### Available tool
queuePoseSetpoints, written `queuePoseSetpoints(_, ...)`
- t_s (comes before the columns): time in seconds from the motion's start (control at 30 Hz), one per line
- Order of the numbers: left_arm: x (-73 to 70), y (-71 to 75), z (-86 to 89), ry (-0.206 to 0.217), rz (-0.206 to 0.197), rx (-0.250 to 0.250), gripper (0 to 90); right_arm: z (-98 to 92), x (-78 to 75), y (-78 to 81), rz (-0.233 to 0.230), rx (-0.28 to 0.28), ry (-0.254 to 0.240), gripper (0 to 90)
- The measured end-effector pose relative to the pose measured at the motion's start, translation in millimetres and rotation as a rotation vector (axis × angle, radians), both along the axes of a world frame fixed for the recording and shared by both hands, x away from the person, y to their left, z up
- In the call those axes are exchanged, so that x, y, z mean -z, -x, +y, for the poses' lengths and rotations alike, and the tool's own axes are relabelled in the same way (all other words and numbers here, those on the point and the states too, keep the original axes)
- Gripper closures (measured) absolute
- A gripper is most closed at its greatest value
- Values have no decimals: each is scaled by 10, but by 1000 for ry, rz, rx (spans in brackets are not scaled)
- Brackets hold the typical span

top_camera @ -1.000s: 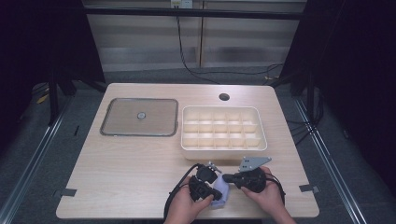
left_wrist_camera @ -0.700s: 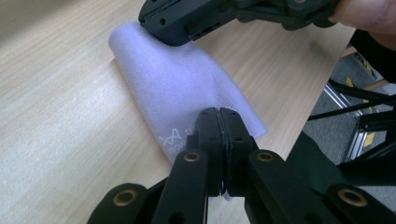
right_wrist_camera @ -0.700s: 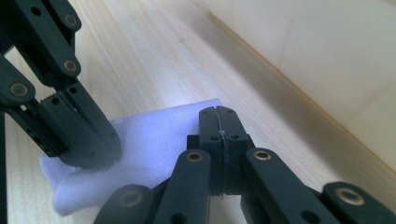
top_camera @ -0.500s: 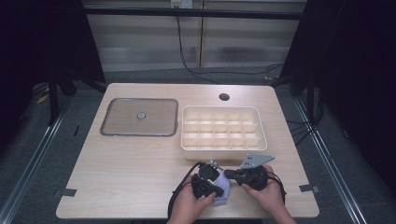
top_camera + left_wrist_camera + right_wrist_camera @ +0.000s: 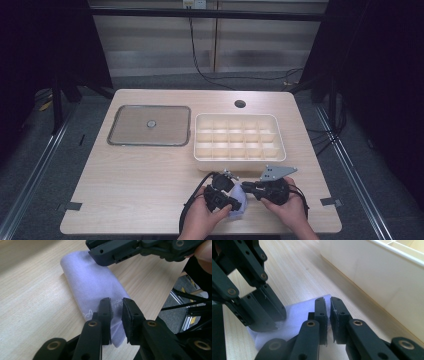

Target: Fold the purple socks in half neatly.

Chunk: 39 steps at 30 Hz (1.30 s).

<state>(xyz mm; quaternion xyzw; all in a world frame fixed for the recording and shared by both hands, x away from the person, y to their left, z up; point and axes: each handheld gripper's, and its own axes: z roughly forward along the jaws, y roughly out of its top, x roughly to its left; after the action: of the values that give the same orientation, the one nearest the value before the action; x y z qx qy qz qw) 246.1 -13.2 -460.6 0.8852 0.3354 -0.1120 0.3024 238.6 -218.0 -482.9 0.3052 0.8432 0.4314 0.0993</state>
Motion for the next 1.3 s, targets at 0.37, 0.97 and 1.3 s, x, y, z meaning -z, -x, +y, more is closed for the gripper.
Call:
queuePoseSetpoints(0.37, -77, -43, 106, 8, -17, -12, 719, -42, -31, 8, -2, 11, -13, 811)
queuePoseSetpoints(0.97, 70, 49, -87, -22, -47, 13, 776, 13, 84, -17, 31, -5, 25, 821)
queuePoseSetpoints(1.3, 76, 57, -125, -10, -39, 7, 771, 61, 122, -54, 26, -9, 27, 827)
